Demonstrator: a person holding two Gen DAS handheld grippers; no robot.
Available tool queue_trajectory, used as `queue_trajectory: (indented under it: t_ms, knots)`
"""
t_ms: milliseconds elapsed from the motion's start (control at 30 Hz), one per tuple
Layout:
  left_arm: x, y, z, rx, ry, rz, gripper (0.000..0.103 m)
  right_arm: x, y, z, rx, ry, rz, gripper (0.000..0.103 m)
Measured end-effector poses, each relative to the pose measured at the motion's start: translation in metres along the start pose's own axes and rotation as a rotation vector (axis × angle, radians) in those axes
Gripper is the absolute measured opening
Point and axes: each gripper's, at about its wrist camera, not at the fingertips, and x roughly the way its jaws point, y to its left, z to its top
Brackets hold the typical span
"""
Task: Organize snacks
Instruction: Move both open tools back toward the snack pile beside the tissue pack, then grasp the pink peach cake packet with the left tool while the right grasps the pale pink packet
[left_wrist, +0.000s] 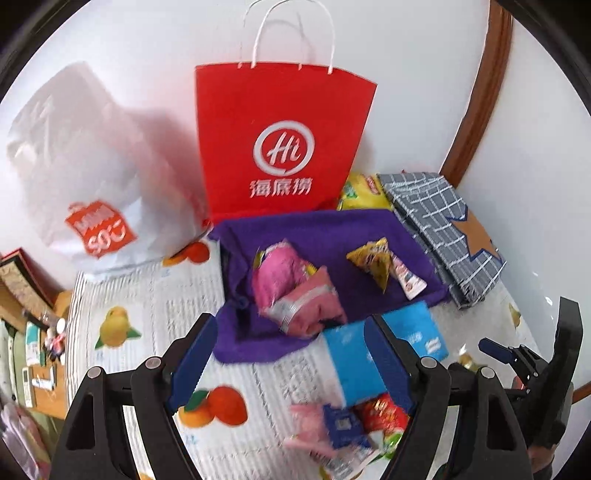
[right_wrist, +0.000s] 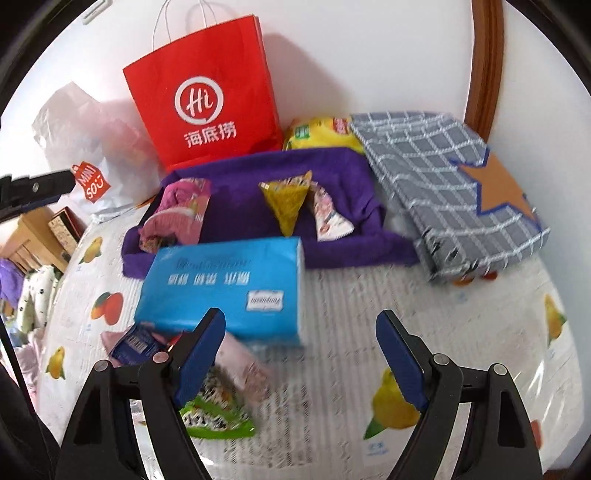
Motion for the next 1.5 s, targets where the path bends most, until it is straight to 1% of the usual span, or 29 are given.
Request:
queue_trajectory:
  t_ms: [67, 133, 300, 367, 433, 500, 567, 633, 733, 800, 867, 933, 1100, 1200, 1267, 1333, 1433, 1467, 1500]
  knots:
    - [-0.001, 0.003, -0.012, -0.008, 0.009, 0.011, 0.080, 0.003, 0.003, -0.006, 0.009, 0.014, 0.034, 0.075]
    - [0.000, 0.006, -0.023, -0.016, 0.023, 0.016, 0.080, 0.007, 0.008, -0.012, 0.002, 0.027, 0.069, 0.074]
    - [0.002, 0.019, -0.047, -0.069, 0.045, 0.019, 0.080, 0.023, 0.025, -0.027, -0.049, 0.062, 0.091, 0.074]
    - [0.004, 0.022, -0.056, -0.089, 0.056, 0.012, 0.080, 0.032, 0.028, -0.031, -0.056, 0.073, 0.087, 0.073]
    - [0.007, 0.023, -0.064, -0.099, 0.073, 0.000, 0.080, 0.043, 0.030, -0.032, -0.050, 0.093, 0.078, 0.066]
    - [0.012, 0.023, -0.073, -0.106, 0.088, -0.005, 0.080, 0.052, 0.027, -0.033, -0.018, 0.119, 0.091, 0.042]
    - [0.019, 0.021, -0.080, -0.102, 0.100, -0.012, 0.080, 0.051, 0.022, -0.033, -0.001, 0.119, 0.111, 0.041]
    - [0.025, 0.018, -0.085, -0.104, 0.108, -0.014, 0.080, 0.044, 0.020, -0.035, -0.019, 0.096, 0.090, 0.041]
    - [0.036, 0.017, -0.088, -0.110, 0.122, -0.010, 0.080, 0.031, 0.012, -0.037, -0.045, 0.084, 0.071, 0.041]
    - [0.044, 0.016, -0.089, -0.117, 0.132, 0.005, 0.080, 0.022, 0.003, -0.039, -0.037, 0.080, 0.068, 0.041]
    - [0.055, 0.016, -0.092, -0.118, 0.152, 0.037, 0.079, 0.015, -0.007, -0.042, -0.029, 0.086, 0.065, 0.041]
    - [0.063, 0.014, -0.094, -0.101, 0.169, 0.058, 0.079, 0.011, -0.014, -0.047, -0.029, 0.100, 0.064, 0.041]
    - [0.075, -0.002, -0.105, -0.032, 0.204, 0.020, 0.079, 0.008, -0.020, -0.059, -0.065, 0.130, 0.054, 0.041]
    - [0.081, -0.017, -0.111, 0.030, 0.235, 0.014, 0.080, 0.016, -0.019, -0.059, -0.067, 0.143, 0.058, 0.042]
    - [0.085, -0.024, -0.114, 0.049, 0.245, -0.001, 0.080, 0.023, -0.017, -0.058, -0.073, 0.153, 0.061, 0.042]
    - [0.088, -0.030, -0.116, 0.060, 0.243, 0.007, 0.080, 0.030, -0.013, -0.057, -0.082, 0.156, 0.058, 0.042]
    - [0.092, -0.031, -0.117, 0.055, 0.240, 0.011, 0.076, 0.037, -0.008, -0.056, -0.113, 0.183, 0.044, 0.047]
    - [0.093, -0.031, -0.118, 0.052, 0.239, 0.005, 0.062, 0.036, -0.008, -0.056, -0.119, 0.181, 0.033, 0.050]
    - [0.093, -0.030, -0.118, 0.048, 0.240, -0.006, 0.045, 0.033, -0.009, -0.057, -0.120, 0.171, 0.025, 0.052]
